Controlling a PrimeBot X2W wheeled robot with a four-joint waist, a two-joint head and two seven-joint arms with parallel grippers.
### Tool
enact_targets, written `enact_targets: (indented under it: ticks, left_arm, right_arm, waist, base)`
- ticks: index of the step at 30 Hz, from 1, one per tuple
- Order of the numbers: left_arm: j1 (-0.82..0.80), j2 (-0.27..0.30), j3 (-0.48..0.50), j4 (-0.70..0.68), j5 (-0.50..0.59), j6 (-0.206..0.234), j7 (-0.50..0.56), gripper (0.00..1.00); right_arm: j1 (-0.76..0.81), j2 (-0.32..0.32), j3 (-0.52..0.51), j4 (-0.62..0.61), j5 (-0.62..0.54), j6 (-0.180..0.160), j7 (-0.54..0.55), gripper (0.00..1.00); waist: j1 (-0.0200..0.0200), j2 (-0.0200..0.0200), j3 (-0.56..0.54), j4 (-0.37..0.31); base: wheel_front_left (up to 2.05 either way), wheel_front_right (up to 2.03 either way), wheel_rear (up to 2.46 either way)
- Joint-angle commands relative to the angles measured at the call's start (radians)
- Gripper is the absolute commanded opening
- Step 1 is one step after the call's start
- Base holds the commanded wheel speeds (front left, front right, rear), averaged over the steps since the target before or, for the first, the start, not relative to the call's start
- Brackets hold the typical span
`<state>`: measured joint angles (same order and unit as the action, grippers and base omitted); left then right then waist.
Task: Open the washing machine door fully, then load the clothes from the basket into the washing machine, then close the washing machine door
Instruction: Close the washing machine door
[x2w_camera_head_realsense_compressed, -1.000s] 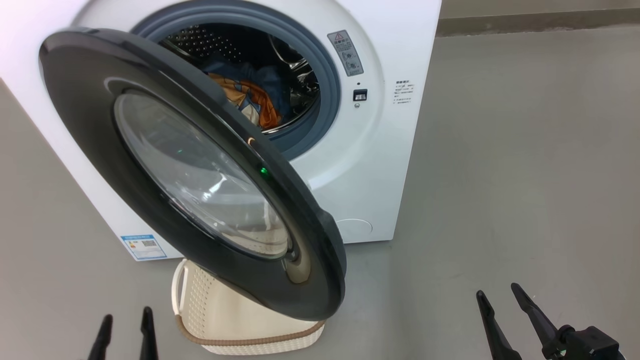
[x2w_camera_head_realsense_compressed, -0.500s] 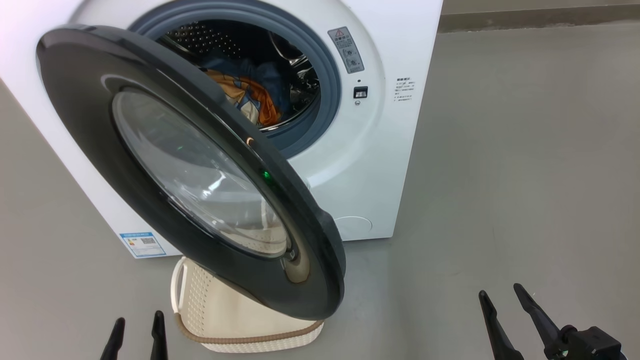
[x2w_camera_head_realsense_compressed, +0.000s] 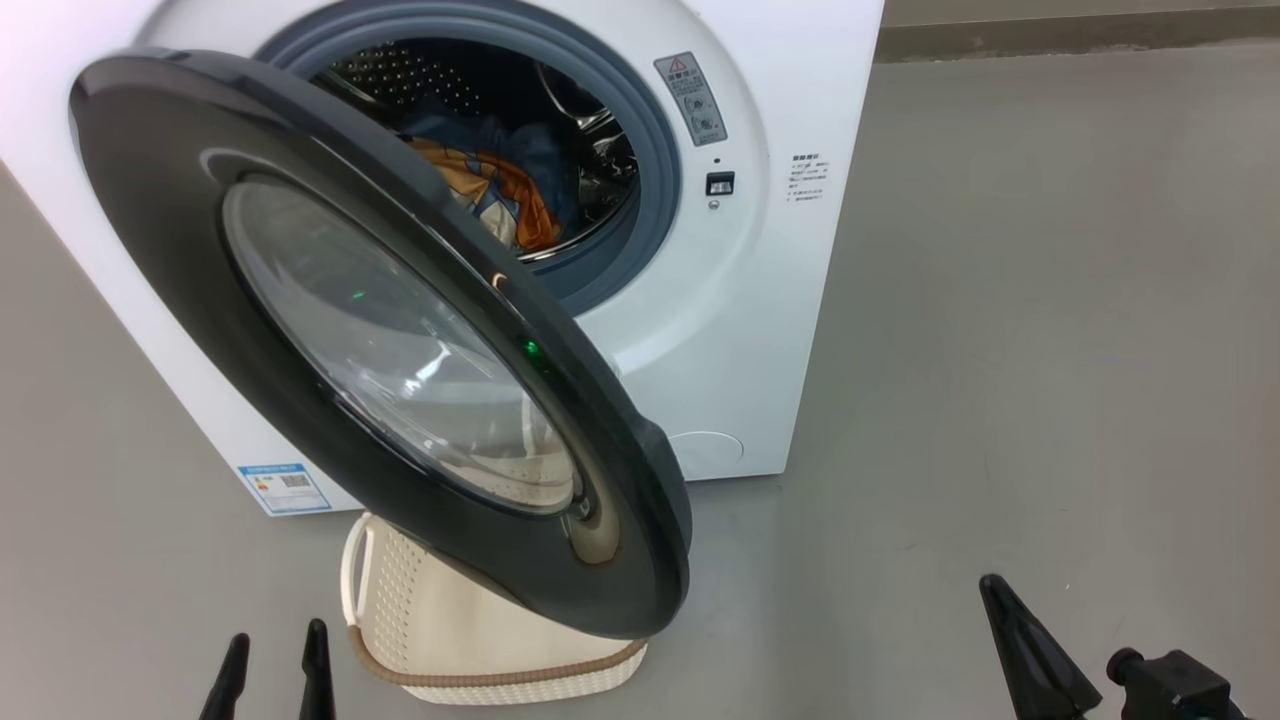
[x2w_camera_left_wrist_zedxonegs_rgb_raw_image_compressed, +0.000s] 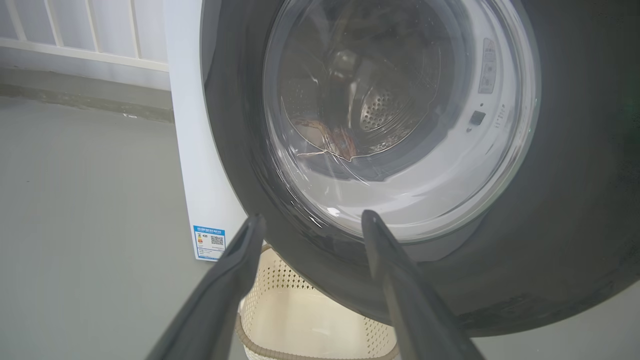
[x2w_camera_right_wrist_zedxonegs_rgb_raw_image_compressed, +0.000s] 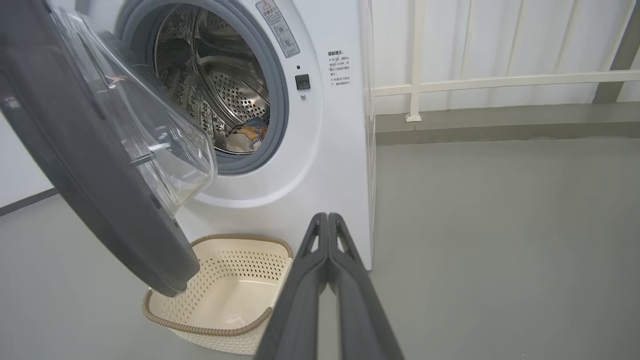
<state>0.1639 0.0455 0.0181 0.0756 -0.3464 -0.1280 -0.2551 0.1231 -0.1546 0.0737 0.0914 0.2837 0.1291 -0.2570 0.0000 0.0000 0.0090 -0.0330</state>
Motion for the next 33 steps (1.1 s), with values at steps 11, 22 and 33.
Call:
enact_targets:
  ticks: [11,22,33]
  left_arm:
    - [-0.033,0.005,0.032,-0.021,-0.012,-0.001,-0.007,1.0]
    - [-0.047,0.005,0.025,-0.019,-0.026,0.005,-0.007,1.0]
    - [-0.061,0.005,0.039,-0.022,-0.023,0.007,-0.007,1.0]
  right_arm:
    - [-0.179,0.006,0.132,-0.173,0.015,0.002,-0.005,0.0]
    - [-0.374,0.04,0.335,-0.317,0.021,0.002,-0.005,0.0]
    - [-0.371,0.04,0.477,-0.224,0.06,0.002,-0.005,0.0]
  waist:
    - [0.0,0.0,0.004,0.016]
    - [0.0,0.0,0.008,0.063]
    - [0.0,0.0,0.02,0.116]
  base:
    - [0.0,0.0,0.0]
    - [0.0,0.0,0.0]
    - [0.0,0.0,0.0]
